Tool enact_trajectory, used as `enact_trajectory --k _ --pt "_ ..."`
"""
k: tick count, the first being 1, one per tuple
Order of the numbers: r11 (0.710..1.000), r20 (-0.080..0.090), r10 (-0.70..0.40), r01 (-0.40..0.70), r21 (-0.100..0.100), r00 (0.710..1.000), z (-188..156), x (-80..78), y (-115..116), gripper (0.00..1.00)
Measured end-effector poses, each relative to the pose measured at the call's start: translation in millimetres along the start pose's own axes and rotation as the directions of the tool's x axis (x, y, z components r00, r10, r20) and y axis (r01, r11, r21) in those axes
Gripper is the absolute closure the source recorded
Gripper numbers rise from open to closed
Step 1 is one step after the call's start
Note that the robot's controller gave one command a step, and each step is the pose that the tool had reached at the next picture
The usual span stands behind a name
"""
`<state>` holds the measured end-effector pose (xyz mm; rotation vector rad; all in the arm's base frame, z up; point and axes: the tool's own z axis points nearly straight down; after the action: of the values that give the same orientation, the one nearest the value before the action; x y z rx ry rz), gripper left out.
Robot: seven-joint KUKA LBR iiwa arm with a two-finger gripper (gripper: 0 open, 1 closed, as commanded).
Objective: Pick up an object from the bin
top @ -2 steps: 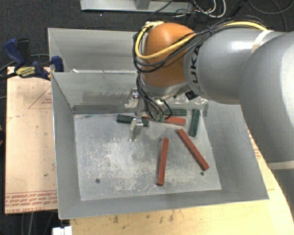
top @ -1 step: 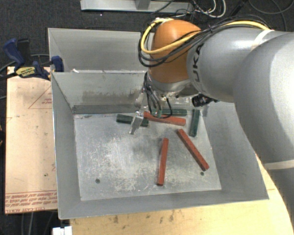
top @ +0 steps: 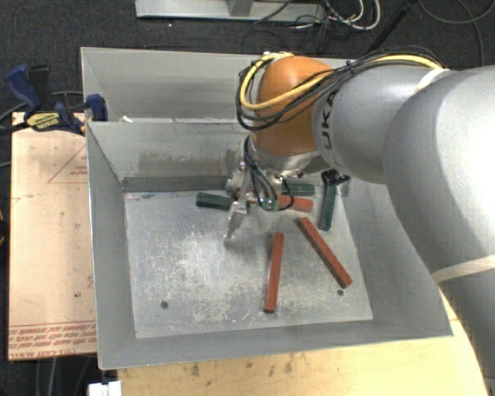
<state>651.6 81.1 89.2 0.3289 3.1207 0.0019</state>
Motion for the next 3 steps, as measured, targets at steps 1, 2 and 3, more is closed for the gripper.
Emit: enact_trajectory --k 1,2,3 --pt "0.988 0.017 0.153 -0.153 -0.011 0.988 8.7 3.8 -1.8 1.00" --pt "0.988 0.017 0.154 -0.153 -0.011 0.988 8.7 3.8 -1.9 1.00" --pt "0.988 0.014 0.154 -0.154 -0.009 0.988 6.7 4.3 -2.2 1.00"
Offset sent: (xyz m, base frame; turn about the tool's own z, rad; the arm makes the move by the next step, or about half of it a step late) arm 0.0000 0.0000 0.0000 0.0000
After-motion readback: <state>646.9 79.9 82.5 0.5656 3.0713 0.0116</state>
